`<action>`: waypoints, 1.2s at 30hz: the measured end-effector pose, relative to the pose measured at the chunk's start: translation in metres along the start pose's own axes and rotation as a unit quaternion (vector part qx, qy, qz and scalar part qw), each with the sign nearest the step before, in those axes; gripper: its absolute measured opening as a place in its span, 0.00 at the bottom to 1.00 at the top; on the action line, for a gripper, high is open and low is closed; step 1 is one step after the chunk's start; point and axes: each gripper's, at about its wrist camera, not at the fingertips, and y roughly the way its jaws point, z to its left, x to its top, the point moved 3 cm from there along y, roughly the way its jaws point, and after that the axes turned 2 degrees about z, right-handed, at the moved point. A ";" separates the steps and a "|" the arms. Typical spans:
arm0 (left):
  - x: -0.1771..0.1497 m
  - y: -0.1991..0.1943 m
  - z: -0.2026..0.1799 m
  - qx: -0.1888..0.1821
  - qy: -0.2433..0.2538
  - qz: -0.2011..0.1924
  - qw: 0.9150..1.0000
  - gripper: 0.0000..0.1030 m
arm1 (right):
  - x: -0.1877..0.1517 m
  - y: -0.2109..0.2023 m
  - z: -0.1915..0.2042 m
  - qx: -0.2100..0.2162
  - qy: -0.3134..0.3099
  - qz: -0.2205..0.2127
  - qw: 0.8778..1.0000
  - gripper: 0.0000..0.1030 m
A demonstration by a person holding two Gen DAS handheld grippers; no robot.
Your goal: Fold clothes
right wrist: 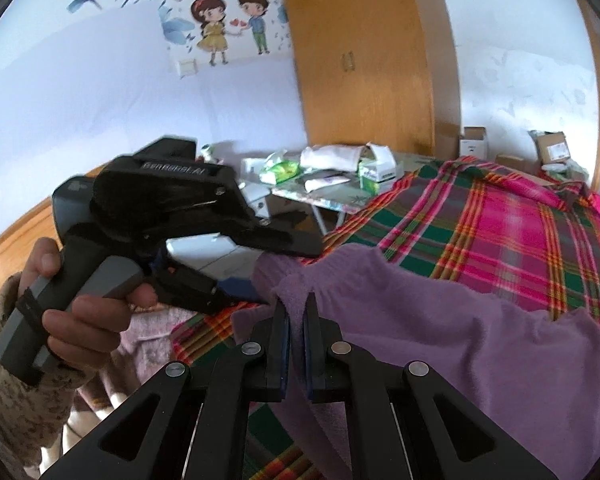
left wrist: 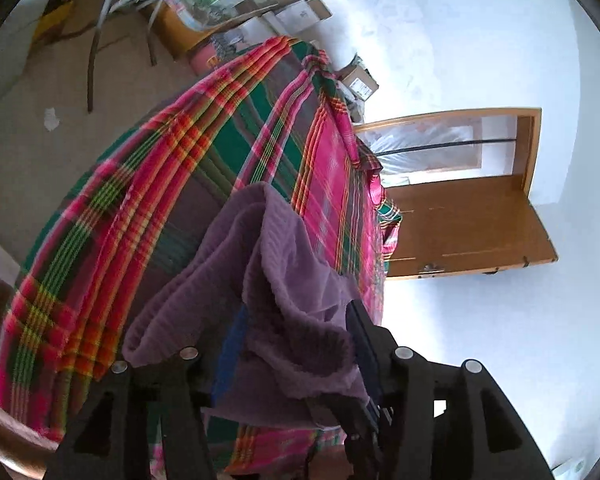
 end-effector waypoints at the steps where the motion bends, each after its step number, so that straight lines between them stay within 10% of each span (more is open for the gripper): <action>1: 0.000 -0.003 -0.001 -0.006 -0.001 -0.003 1.000 0.51 | 0.001 -0.001 0.000 0.000 0.000 -0.003 1.000 0.06; 24: 0.014 0.024 0.014 -0.024 -0.040 0.039 0.998 0.55 | -0.011 0.006 0.015 0.024 -0.027 0.022 0.999 0.06; 36: 0.036 0.038 0.023 -0.013 -0.030 0.050 0.998 0.08 | -0.018 0.025 0.018 0.016 -0.035 0.053 0.998 0.06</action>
